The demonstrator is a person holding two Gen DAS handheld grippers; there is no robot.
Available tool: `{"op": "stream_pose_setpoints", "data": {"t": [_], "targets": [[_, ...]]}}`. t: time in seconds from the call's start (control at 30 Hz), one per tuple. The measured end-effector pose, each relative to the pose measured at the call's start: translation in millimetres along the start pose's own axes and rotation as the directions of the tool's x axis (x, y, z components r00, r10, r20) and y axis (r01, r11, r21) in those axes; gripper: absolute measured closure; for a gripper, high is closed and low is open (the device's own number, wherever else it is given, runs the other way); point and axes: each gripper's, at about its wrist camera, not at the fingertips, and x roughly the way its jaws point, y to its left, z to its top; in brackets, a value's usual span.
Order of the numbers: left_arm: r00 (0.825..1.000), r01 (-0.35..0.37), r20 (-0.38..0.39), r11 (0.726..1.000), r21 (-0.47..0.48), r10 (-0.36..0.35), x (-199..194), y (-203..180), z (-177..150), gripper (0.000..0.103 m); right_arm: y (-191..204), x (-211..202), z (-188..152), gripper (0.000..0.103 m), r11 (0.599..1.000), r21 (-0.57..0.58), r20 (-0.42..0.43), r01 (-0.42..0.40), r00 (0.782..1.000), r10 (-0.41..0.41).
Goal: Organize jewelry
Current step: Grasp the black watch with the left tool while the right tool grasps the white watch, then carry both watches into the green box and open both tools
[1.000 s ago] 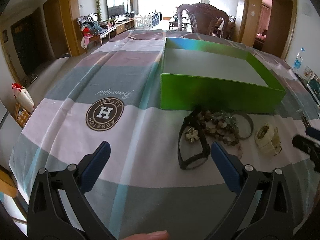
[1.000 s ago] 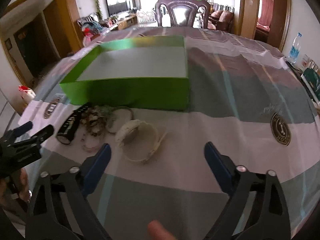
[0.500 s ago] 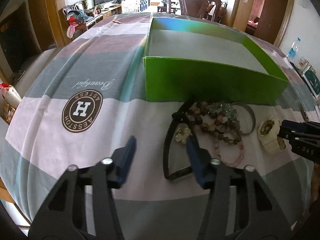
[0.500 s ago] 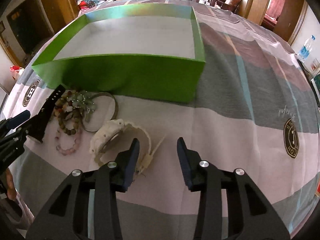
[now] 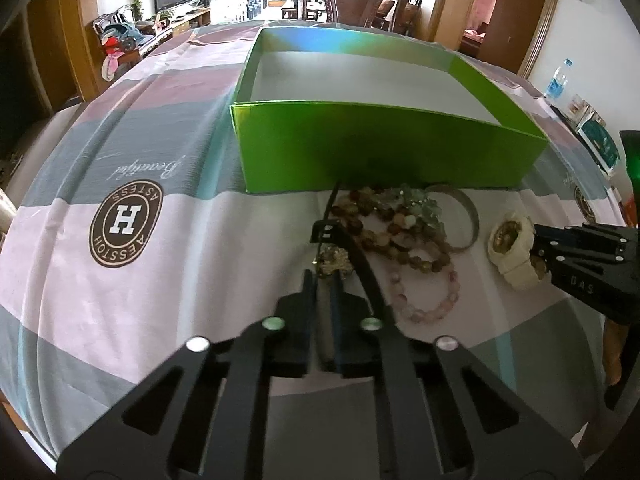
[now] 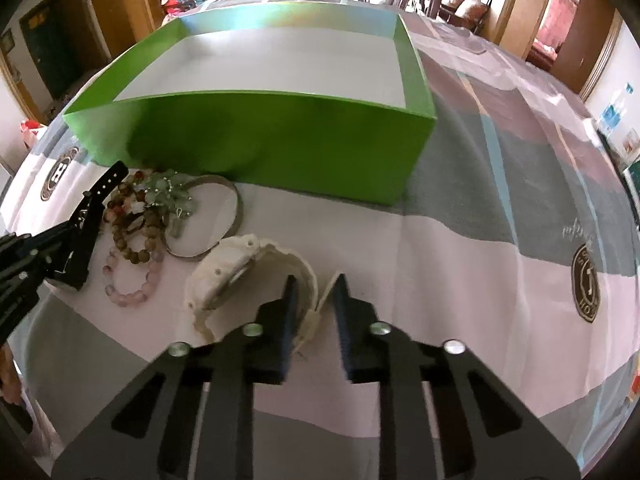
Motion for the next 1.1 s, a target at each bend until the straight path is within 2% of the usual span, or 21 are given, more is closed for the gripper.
{"op": "stream_pose_setpoints", "data": {"t": [0.03, 0.2, 0.27, 0.4, 0.5, 0.57, 0.67, 0.93, 1.1], "targets": [[1.0, 0.0, 0.002, 1.0, -0.003, 0.0, 0, 1, 1, 0.098, 0, -1, 0, 0.092, 1.0, -0.001, 0.005, 0.008, 1.0, -0.008], [1.0, -0.018, 0.009, 1.0, -0.022, 0.018, -4, 10, 1, 0.096, -4, -2, 1, 0.092, 1.0, 0.02, 0.008, 0.0, 1.0, 0.0], [1.0, -0.024, 0.002, 1.0, -0.015, 0.024, -3, 10, 0, 0.088, -5, 0, 2, 0.092, 1.0, 0.028, 0.001, -0.005, 1.0, 0.005], [1.0, -0.004, -0.015, 1.0, 0.004, 0.004, 4, 5, -2, 0.085, -7, 0, 1, 0.088, 0.999, 0.04, 0.002, -0.007, 1.0, 0.007], [1.0, 0.006, -0.018, 1.0, 0.008, -0.005, 5, 2, -1, 0.088, -7, 1, 2, 0.088, 0.999, 0.034, 0.008, 0.002, 1.0, -0.003], [1.0, 0.005, -0.017, 1.0, 0.01, -0.005, 5, 2, -1, 0.097, -3, 1, 0, 0.092, 1.0, 0.011, 0.011, 0.008, 1.0, -0.008], [1.0, 0.027, -0.006, 1.0, 0.004, -0.027, 1, 3, 0, 0.098, -3, -4, 0, 0.094, 1.0, 0.012, 0.028, -0.001, 1.0, 0.001], [0.994, 0.061, 0.09, 0.998, 0.022, -0.063, -34, 1, 19, 0.098, -13, -32, 9, 0.094, 0.999, 0.038, 0.077, -0.015, 0.997, 0.012], [0.981, 0.041, 0.184, 0.997, 0.07, -0.053, -63, -8, 43, 0.098, -18, -71, 32, 0.094, 1.0, 0.017, 0.18, 0.006, 0.984, -0.009]]}}
